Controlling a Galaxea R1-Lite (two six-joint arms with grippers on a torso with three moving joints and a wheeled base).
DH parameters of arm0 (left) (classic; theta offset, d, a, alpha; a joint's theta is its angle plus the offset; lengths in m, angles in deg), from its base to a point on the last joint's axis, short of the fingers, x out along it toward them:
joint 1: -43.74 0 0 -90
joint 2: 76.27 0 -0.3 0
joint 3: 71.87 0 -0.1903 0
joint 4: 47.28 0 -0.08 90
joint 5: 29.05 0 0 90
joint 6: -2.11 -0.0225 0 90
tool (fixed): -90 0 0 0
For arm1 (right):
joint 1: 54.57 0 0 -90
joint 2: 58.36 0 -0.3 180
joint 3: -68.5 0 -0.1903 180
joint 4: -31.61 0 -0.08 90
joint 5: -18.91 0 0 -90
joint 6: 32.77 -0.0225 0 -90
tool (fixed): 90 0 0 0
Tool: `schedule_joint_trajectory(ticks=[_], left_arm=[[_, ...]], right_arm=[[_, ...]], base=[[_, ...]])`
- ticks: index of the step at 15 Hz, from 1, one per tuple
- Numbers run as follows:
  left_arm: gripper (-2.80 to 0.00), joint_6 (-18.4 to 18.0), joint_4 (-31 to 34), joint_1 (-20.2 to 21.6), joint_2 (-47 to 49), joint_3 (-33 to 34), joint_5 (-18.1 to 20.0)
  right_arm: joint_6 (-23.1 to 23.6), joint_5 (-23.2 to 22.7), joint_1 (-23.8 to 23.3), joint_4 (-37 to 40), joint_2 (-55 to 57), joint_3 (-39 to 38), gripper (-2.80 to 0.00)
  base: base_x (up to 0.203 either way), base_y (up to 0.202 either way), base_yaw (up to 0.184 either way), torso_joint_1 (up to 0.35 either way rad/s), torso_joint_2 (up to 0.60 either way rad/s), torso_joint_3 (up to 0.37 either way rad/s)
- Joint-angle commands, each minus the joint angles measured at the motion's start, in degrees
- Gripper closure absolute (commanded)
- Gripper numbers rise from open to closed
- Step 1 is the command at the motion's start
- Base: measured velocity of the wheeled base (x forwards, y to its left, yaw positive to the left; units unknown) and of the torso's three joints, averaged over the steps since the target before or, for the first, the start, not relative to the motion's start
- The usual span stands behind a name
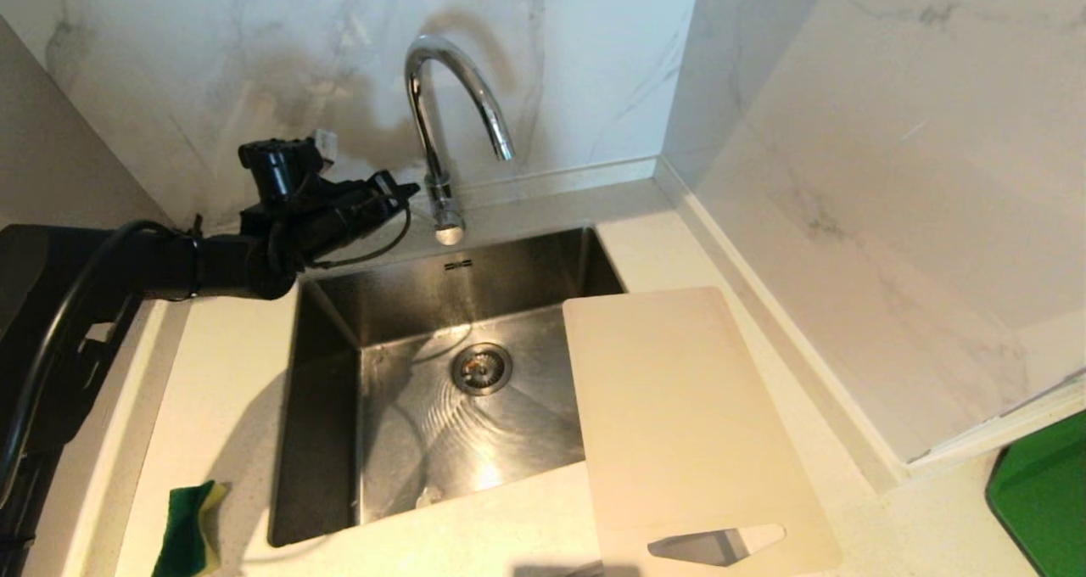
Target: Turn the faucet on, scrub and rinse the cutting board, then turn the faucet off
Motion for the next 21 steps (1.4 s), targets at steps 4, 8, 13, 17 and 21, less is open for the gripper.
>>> schedule_joint_trajectory(ticks=[4, 8, 13, 17, 21], left_arm=[[0.00, 1.60, -0.18, -0.35, -5.32, 1.94, 0.15], [0.00, 1.46, 3.01, 1.29, -8.82, 1.72, 0.20], [0.00, -1.83, 6.85, 4.02, -14.12, 1.84, -0.05], [0.00, -5.03, 11.33, 4.95, -17.80, 3.22, -0.73], [0.00, -10.25, 16.19, 6.83, -20.14, 4.88, -1.12]], right_arm=[[0.02, -0.02, 0.02, 0.02, 0.07, 0.00, 0.00], [0.02, -0.02, 0.03, 0.02, 0.07, 0.00, 0.00], [0.02, -0.02, 0.06, 0.02, 0.07, 0.00, 0.00], [0.02, -0.02, -0.01, 0.02, 0.07, 0.00, 0.00], [0.02, -0.02, 0.06, 0.02, 0.07, 0.00, 0.00]], base=[[0.000, 0.000, 0.000, 0.000, 0.00, 0.000], [0.000, 0.000, 0.000, 0.000, 0.00, 0.000], [0.000, 0.000, 0.000, 0.000, 0.00, 0.000], [0.000, 0.000, 0.000, 0.000, 0.00, 0.000], [0.000, 0.000, 0.000, 0.000, 0.00, 0.000]])
